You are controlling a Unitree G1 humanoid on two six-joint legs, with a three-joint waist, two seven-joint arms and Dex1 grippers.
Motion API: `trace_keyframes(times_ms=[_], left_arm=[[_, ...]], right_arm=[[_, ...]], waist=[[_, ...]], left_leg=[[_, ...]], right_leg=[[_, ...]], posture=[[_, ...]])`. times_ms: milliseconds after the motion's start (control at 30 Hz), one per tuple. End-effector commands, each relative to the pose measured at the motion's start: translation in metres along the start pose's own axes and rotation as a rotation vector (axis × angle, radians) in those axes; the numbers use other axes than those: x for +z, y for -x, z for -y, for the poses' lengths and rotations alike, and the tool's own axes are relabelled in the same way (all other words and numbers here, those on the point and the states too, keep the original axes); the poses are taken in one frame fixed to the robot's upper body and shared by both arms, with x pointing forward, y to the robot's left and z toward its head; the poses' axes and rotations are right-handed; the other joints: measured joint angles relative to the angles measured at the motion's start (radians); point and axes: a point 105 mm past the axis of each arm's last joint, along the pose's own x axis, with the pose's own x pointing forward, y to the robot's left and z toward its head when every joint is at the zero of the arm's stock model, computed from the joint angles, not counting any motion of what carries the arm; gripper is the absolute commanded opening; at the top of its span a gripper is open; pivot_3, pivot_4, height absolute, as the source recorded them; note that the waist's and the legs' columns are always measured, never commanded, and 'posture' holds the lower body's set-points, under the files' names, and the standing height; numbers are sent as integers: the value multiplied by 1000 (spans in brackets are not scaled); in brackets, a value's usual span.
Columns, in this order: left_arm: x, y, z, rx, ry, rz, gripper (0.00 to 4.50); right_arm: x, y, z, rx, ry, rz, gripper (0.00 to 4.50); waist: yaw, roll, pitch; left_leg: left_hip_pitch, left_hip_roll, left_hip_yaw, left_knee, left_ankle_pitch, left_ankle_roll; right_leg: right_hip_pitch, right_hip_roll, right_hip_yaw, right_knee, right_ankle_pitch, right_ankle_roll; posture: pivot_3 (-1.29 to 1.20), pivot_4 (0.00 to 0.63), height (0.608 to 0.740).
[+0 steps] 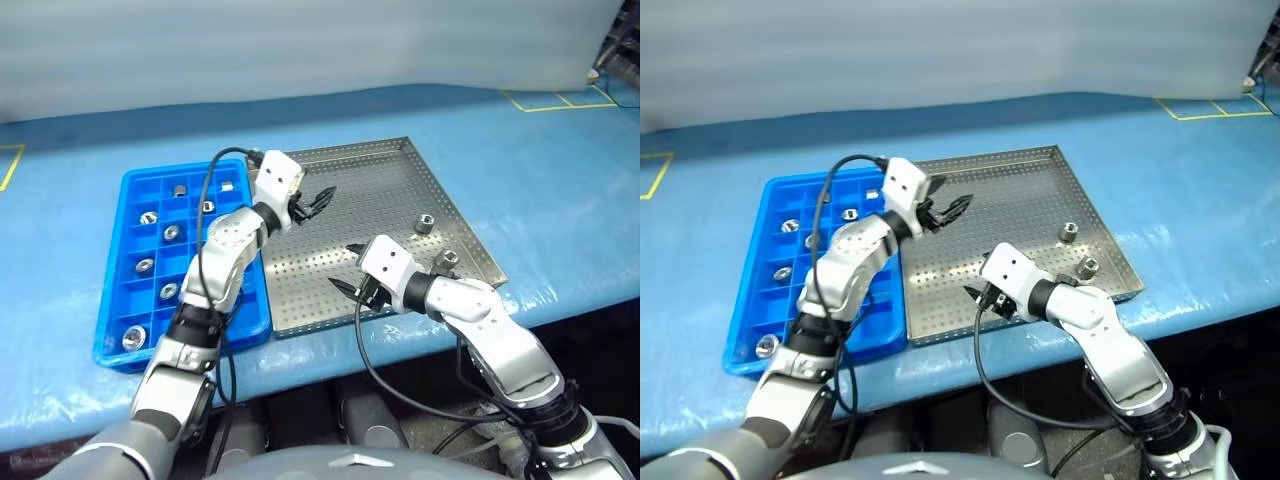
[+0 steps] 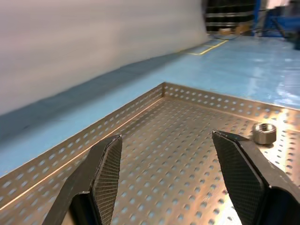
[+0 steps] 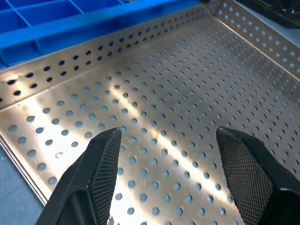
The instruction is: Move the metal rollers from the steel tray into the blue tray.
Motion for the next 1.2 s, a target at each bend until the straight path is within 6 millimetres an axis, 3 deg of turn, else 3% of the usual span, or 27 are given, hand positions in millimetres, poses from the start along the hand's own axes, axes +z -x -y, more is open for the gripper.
trace_keyframes(times_ms=[33,333,633,1067,1200], left_arm=[[-10,-24,7,-63,-40,-56,3327],[-28,-54,18,-119,-73,-147,3327],[-39,-64,27,-96,-86,-191,3327],[-57,-61,36,-141,-102,-262,3327],[-59,-60,38,-147,-103,-266,2421]], right_arm=[[2,9,14,-127,11,-1,3373],[-7,25,16,-236,-23,-40,3373],[-8,32,14,-269,-39,-57,3373],[-7,32,16,-298,-45,-50,3373],[-7,32,17,-307,-51,-46,3373]], waist=[[-40,0,0],[-211,0,0],[-359,-1,1],[-428,-3,2],[-430,-3,2]], left_leg=[[0,0,-1,0,0,0],[-1,-3,-3,-2,-1,2],[1,-8,-2,-7,-2,3],[2,-10,-1,-7,0,7],[2,-10,-1,-7,0,8]], right_leg=[[0,0,0,0,0,1],[0,-3,3,-2,3,14],[1,-8,5,-3,1,20],[3,-15,7,-3,4,26],[3,-15,7,-3,4,26]], posture=[[-438,150,740],[-559,150,740],[-600,150,740],[-603,150,740],[-603,150,740]])
